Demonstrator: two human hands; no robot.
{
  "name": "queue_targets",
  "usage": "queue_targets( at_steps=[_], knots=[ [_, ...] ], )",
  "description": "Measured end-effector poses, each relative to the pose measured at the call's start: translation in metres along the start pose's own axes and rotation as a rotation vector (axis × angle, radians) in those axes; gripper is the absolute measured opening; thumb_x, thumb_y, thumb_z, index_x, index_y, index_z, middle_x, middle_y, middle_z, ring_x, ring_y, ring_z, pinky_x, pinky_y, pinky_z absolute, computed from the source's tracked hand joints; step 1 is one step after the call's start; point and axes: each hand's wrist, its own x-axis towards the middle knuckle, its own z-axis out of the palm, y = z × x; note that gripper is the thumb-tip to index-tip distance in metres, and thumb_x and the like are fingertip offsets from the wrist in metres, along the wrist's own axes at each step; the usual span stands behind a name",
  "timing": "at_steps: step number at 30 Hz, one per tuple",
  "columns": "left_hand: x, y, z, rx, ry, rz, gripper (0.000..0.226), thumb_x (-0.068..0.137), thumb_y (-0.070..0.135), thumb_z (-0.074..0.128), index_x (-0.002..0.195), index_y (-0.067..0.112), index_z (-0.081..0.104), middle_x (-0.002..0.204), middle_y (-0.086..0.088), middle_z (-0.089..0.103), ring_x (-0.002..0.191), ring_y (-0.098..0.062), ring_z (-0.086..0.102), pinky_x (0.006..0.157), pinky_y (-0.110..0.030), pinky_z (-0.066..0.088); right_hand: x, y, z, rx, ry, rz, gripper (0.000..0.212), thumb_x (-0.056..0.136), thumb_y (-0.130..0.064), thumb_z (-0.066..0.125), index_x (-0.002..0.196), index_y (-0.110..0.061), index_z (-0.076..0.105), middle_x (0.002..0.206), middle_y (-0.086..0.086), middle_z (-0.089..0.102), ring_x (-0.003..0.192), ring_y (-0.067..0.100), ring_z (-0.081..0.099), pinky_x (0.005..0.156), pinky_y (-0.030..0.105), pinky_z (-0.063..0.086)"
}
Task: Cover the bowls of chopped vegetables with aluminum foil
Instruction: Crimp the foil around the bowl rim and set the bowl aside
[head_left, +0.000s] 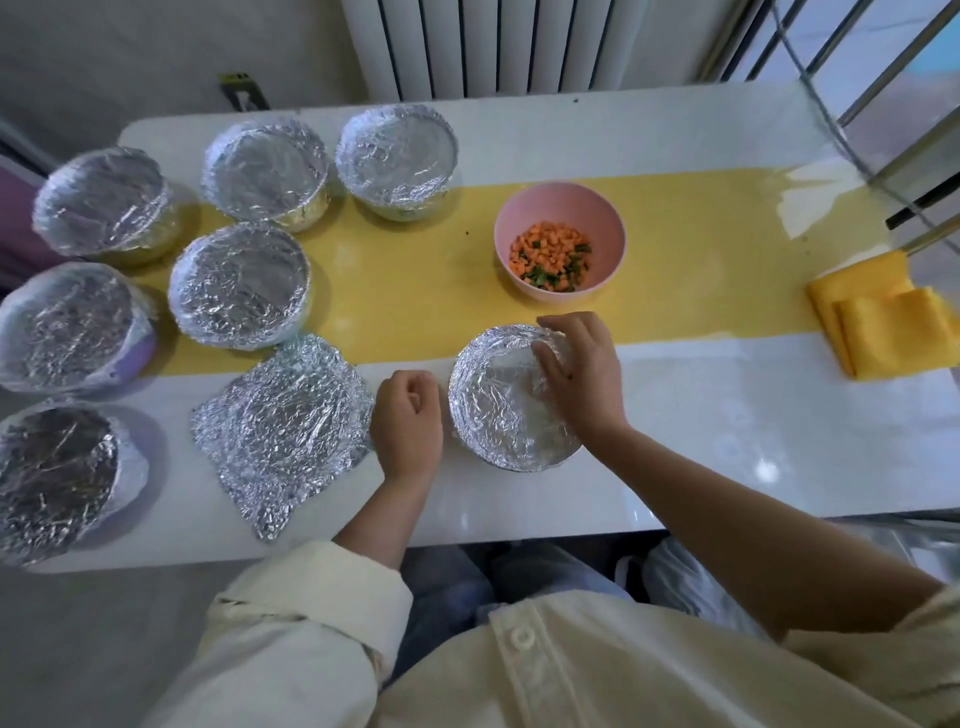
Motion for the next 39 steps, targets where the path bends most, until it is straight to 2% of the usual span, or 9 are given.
queue_targets(
  at_steps=[4,8,12,18,25,29,31,36,39],
  knots=[
    [-0.011,-0.004,-0.003,0.03,-0.039,-0.039,0.028,0.098,0.031,0.054,0.081,0.01,0.064,0.071,-0.001,0.064,0.071,-0.029,0.06,0.067,-0.038,0.043,-0.023,-0.036,0.006,-0.013,-0.21,-0.263,0.017,0.081,-0.018,0.073,0.092,-0.01,0.064,0.081,0.0,0.058,0.068,0.017,0.056,0.061,0.029,0.041],
    [-0.018,-0.004,-0.008,-0.092,-0.113,-0.113,0.033,0.091,0.036,0.05,0.07,0.015,0.065,0.065,0.0,0.067,0.063,-0.023,0.061,0.067,-0.037,0.049,-0.05,-0.043,0.023,-0.203,-0.409,-0.268,0.043,0.069,-0.038,0.082,0.091,-0.009,0.059,0.084,0.006,0.061,0.063,0.03,0.059,0.055,0.033,0.042],
    [-0.023,0.0,-0.019,-0.194,-0.179,-0.216,0.035,0.097,0.023,0.052,0.065,0.014,0.064,0.063,0.0,0.067,0.052,-0.016,0.057,0.063,-0.031,0.043,-0.06,-0.044,0.03,-0.368,-0.381,-0.279,0.042,0.057,-0.031,0.089,0.078,-0.009,0.059,0.07,0.007,0.06,0.052,0.03,0.059,0.049,0.028,0.037],
    [-0.027,0.005,-0.017,0.102,-0.249,-0.194,0.05,0.088,0.05,0.062,0.055,0.014,0.07,0.055,-0.001,0.07,0.056,-0.02,0.07,0.069,-0.038,0.06,-0.063,-0.05,0.031,-0.357,-0.339,-0.3,0.031,0.055,-0.008,0.084,0.051,-0.012,0.053,0.053,0.002,0.051,0.032,0.027,0.047,0.038,0.018,0.025],
    [-0.022,0.023,-0.01,0.36,-0.272,-0.177,0.026,0.085,0.028,0.067,0.068,0.01,0.073,0.066,-0.007,0.07,0.071,-0.029,0.07,0.062,-0.03,0.053,-0.067,-0.048,0.029,-0.274,-0.256,-0.329,0.028,0.075,-0.026,0.048,0.05,-0.014,0.055,0.052,0.0,0.048,0.033,0.026,0.046,0.04,0.017,0.018],
    [-0.016,0.027,-0.011,0.435,-0.271,-0.156,0.021,0.085,0.023,0.064,0.075,0.007,0.073,0.07,-0.007,0.069,0.071,-0.029,0.065,0.052,-0.026,0.037,-0.069,-0.04,0.027,-0.318,-0.331,-0.367,0.02,0.07,-0.03,0.072,0.064,-0.014,0.061,0.062,0.001,0.054,0.051,0.024,0.057,0.039,0.023,0.035],
    [-0.013,0.029,-0.012,0.457,-0.261,-0.126,0.023,0.085,0.021,0.063,0.074,0.004,0.073,0.072,-0.01,0.07,0.069,-0.03,0.063,0.052,-0.026,0.037,-0.071,-0.037,0.023,-0.333,-0.398,-0.387,0.035,0.057,-0.029,0.087,0.073,-0.013,0.06,0.07,0.002,0.057,0.061,0.026,0.058,0.043,0.028,0.041],
    [-0.009,0.028,-0.017,0.457,-0.255,-0.059,0.029,0.087,0.024,0.062,0.067,0.005,0.069,0.066,-0.01,0.065,0.065,-0.031,0.059,0.05,-0.027,0.031,-0.067,-0.033,0.013,-0.431,-0.375,-0.359,0.034,0.047,-0.015,0.086,0.064,-0.013,0.057,0.06,0.002,0.054,0.053,0.025,0.055,0.042,0.023,0.034],
    [-0.016,0.026,-0.018,0.396,-0.254,-0.119,0.043,0.09,0.043,0.058,0.065,0.009,0.069,0.062,-0.006,0.064,0.064,-0.03,0.059,0.05,-0.026,0.032,-0.067,-0.033,0.014,-0.427,-0.38,-0.38,0.028,0.05,-0.009,0.082,0.055,-0.013,0.056,0.056,0.001,0.052,0.05,0.025,0.053,0.039,0.022,0.035]
  ],
)
